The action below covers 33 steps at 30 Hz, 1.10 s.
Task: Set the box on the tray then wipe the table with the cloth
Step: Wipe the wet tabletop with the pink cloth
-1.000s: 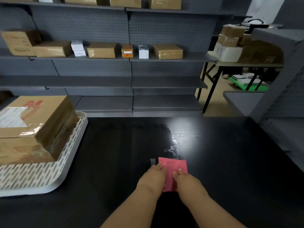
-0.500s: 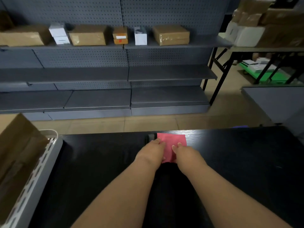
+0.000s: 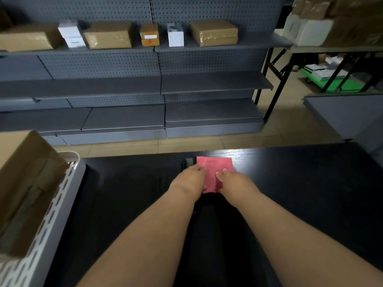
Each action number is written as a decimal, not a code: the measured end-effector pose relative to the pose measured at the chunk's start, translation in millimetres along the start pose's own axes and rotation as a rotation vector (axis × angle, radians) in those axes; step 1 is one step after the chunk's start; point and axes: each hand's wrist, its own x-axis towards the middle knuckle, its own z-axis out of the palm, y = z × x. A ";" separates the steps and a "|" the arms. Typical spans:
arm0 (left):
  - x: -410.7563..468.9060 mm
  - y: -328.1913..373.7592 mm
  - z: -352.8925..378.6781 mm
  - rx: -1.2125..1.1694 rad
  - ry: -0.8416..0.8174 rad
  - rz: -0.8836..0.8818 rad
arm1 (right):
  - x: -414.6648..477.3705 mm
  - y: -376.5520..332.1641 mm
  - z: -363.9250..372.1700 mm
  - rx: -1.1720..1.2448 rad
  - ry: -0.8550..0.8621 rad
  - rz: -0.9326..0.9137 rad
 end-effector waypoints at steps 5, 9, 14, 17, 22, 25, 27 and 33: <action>-55.7 4.8 23.7 0.008 -0.011 -0.019 | -46.0 -19.1 28.6 -0.014 -0.040 -0.020; -109.4 14.5 47.5 0.015 -0.009 -0.028 | -94.7 -33.5 59.1 -0.012 -0.025 -0.029; -182.2 29.8 84.9 0.010 0.000 -0.029 | -162.1 -50.9 107.0 0.018 -0.029 -0.031; -225.4 38.0 105.5 -0.009 0.010 -0.025 | -201.7 -62.4 131.5 0.021 -0.042 -0.029; -283.7 46.9 133.9 -0.038 0.008 -0.025 | -256.0 -80.3 162.0 0.092 -0.057 -0.010; -304.3 43.6 144.6 -0.062 -0.001 -0.039 | -274.6 -92.7 177.9 0.129 -0.013 -0.061; -311.8 39.8 148.0 -0.073 0.000 -0.047 | -277.5 -103.3 177.4 0.127 -0.018 -0.020; -302.3 21.7 147.3 -0.092 -0.031 -0.058 | -262.8 -121.1 159.3 0.079 -0.072 -0.003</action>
